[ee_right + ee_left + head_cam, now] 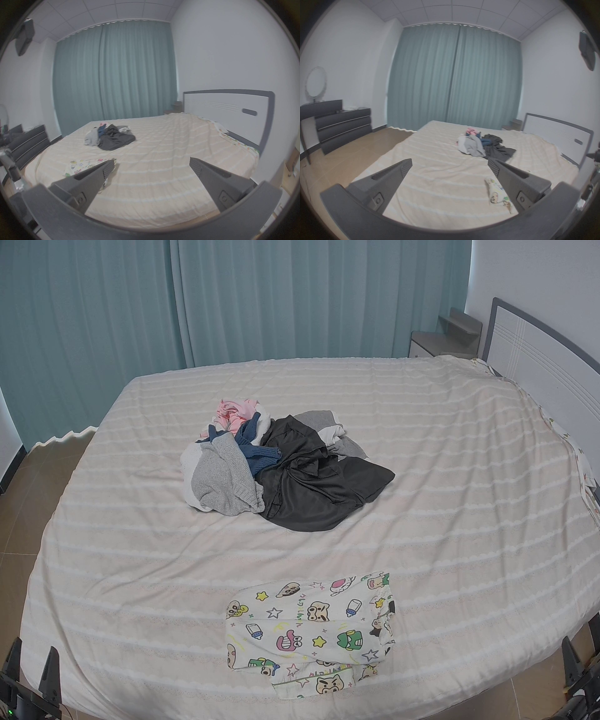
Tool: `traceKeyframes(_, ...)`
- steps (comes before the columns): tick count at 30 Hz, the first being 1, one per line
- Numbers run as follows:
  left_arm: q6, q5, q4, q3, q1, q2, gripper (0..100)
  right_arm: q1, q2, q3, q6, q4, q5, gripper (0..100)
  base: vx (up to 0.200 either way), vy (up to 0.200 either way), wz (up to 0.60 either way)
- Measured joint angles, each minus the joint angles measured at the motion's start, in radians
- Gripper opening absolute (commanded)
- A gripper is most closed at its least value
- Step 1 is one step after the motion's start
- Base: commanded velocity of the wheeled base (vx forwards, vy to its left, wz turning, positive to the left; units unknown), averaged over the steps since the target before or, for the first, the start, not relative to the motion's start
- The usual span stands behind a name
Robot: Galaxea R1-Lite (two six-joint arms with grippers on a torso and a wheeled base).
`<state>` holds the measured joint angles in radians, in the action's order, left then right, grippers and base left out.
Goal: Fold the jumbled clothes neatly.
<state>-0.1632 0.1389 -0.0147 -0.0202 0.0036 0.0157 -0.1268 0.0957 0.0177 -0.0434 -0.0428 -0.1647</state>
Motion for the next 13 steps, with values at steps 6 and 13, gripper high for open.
traceKeyframes(6,0.126,-0.137,-0.001,0.002,0.001,-0.005,100,0.001,-0.001,0.000,0.074,0.000,0.064,100,0.000,0.000,0.00)
traceKeyframes(13,0.164,-0.186,0.020,0.003,0.001,-0.006,100,0.001,-0.001,0.000,0.066,0.000,0.064,100,0.000,0.000,0.00)
